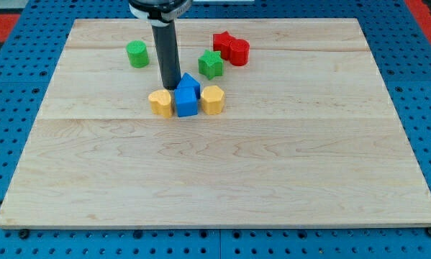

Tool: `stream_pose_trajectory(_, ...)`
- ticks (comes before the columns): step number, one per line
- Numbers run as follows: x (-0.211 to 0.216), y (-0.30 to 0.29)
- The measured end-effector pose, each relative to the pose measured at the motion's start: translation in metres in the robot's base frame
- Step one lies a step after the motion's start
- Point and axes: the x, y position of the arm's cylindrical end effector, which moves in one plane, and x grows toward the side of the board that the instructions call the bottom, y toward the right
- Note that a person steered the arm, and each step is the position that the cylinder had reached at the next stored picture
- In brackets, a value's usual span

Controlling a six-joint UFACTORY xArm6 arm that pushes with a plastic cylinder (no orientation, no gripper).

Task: Slide the green star closer to the red star

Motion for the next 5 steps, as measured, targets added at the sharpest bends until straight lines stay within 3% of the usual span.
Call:
stream_pose_trajectory(3,0.034,0.038)
stream_pose_trajectory(4,0.012,-0.010)
stream_pose_trajectory(5,-0.023,-0.023)
